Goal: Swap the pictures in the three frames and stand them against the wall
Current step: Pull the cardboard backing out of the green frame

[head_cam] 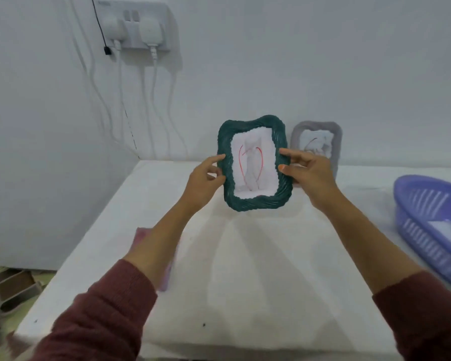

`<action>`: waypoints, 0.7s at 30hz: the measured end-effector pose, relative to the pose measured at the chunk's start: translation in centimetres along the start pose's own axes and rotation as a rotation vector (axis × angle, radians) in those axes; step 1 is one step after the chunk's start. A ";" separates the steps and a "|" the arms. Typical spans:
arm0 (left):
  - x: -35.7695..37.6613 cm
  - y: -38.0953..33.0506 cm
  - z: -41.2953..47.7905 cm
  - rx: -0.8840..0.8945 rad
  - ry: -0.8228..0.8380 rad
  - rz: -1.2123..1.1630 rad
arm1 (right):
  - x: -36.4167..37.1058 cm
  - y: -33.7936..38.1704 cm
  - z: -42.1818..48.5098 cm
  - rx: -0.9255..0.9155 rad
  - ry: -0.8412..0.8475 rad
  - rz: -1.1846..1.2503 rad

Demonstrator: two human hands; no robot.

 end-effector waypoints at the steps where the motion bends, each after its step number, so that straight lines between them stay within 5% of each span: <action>1: 1.7 -0.4 -0.8 -0.027 0.041 0.011 | -1.4 0.6 -0.5 0.021 -0.004 -0.027; 6: 8.0 -2.6 -3.7 -0.147 0.187 0.091 | -4.5 4.5 -1.6 -0.039 0.137 -0.610; 12: 9.8 -4.9 -4.6 -0.319 0.179 -0.202 | 0.2 3.0 -3.8 -0.041 0.362 -1.068; 18: 9.0 -2.3 -4.5 -0.421 0.167 -0.112 | 4.3 0.9 -7.0 -0.091 0.463 -0.920; 21: 8.4 -0.3 -4.7 -0.466 0.197 -0.082 | 1.7 0.8 -6.4 -0.039 0.299 -0.827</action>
Point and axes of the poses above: each hand's wrist, its own z-axis towards the middle knuckle, its own x-axis out of the palm, y = z × x, the point moved 6 cm from there along z, towards the middle knuckle, and after that the axes turned 6 degrees about -x, right-handed, at the moved point
